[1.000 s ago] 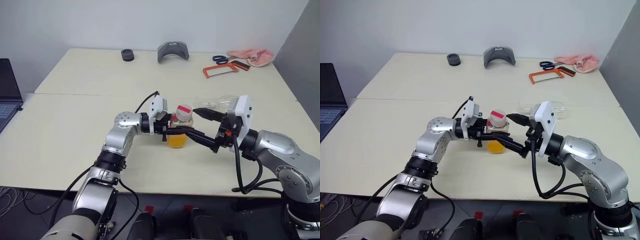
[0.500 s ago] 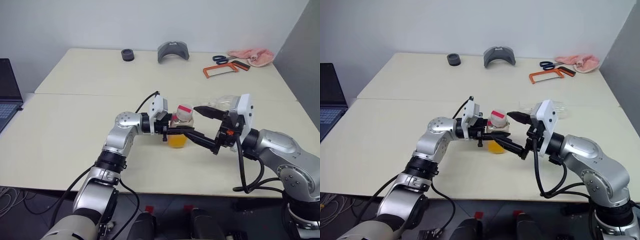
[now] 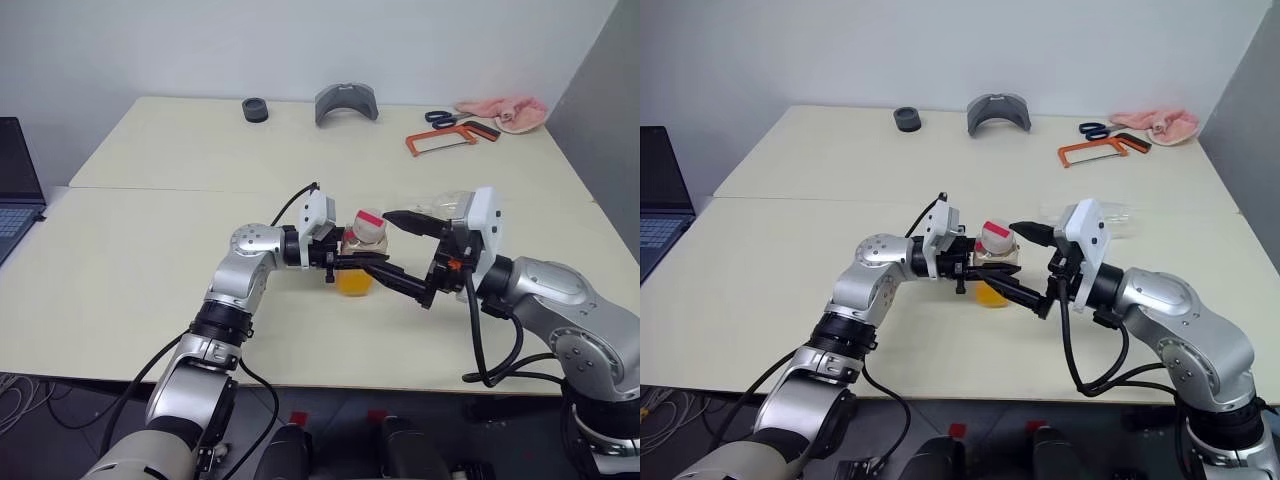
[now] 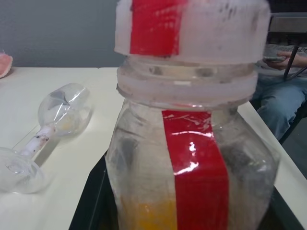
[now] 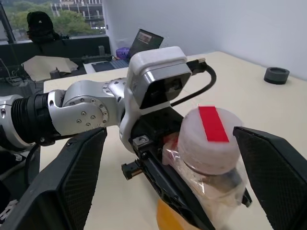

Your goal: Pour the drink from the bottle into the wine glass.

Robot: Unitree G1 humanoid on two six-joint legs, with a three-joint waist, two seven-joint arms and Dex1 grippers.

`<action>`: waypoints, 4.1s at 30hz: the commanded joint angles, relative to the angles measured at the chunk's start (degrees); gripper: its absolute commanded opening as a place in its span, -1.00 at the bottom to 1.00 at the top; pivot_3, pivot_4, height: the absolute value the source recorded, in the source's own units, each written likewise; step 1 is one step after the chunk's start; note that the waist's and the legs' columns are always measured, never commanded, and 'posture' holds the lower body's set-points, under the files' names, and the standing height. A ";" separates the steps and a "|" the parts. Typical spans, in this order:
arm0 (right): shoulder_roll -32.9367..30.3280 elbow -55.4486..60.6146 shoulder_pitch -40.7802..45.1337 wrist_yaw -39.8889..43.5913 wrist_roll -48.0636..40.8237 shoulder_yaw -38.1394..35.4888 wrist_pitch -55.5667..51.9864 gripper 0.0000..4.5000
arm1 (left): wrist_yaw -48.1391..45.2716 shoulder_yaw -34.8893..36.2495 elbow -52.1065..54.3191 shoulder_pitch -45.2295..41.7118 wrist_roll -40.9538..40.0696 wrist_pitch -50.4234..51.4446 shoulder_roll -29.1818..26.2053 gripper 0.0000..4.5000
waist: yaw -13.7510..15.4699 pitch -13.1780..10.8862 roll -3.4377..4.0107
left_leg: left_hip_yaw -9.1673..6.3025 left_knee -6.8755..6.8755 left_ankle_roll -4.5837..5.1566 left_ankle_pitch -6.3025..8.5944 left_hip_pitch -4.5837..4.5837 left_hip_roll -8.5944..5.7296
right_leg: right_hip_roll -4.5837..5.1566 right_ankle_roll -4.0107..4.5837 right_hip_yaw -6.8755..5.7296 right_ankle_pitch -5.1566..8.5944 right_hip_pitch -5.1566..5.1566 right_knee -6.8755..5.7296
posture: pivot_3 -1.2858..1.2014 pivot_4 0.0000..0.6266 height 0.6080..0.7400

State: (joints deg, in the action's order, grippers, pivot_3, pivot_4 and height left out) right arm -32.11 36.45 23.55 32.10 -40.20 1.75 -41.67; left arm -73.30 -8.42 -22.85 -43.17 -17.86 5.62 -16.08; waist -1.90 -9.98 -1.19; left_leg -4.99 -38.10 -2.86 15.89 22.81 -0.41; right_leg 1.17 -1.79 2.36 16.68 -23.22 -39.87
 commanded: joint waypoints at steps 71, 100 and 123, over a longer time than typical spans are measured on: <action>3.59 -2.90 1.49 -2.14 0.43 -3.04 -0.44 1.00 | -0.20 0.68 1.20 -1.02 -0.53 -2.07 -0.07 -0.27 | -0.02 0.00 0.00 | 0.00 0.01 0.00 0.00 0.00 0.01 | 0.00 0.00 0.01 0.00 0.00 0.00 | 0.03 -0.52 1.00; 6.18 -8.68 7.54 -1.64 1.53 0.72 -1.89 -0.06 | -0.03 0.55 1.11 -0.84 -0.28 -2.35 -0.02 -0.27 | -0.03 0.00 0.00 | -0.03 0.01 0.00 0.00 0.00 0.02 | 0.02 0.00 0.00 0.00 -0.01 0.00 | 0.03 -0.52 1.00; 4.04 -5.75 -5.96 -3.71 4.05 -14.32 9.59 -0.23 | 2.45 2.23 1.93 0.22 -1.12 -1.49 -0.54 -0.27 | 0.15 0.00 0.00 | -0.14 0.01 -0.01 0.00 0.02 0.04 | 0.06 0.00 0.00 0.00 0.00 0.01 | 0.03 -0.52 1.00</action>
State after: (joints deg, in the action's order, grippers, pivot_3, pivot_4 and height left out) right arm -26.90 30.20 19.25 29.34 -35.25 -7.74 -32.17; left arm -71.80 -8.40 -22.76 -42.61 -17.59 4.32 -16.41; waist -1.75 -9.97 -1.19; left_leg -5.11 -38.09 -2.86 15.90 22.83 -0.38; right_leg 1.23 -1.78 2.34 16.68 -23.20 -39.85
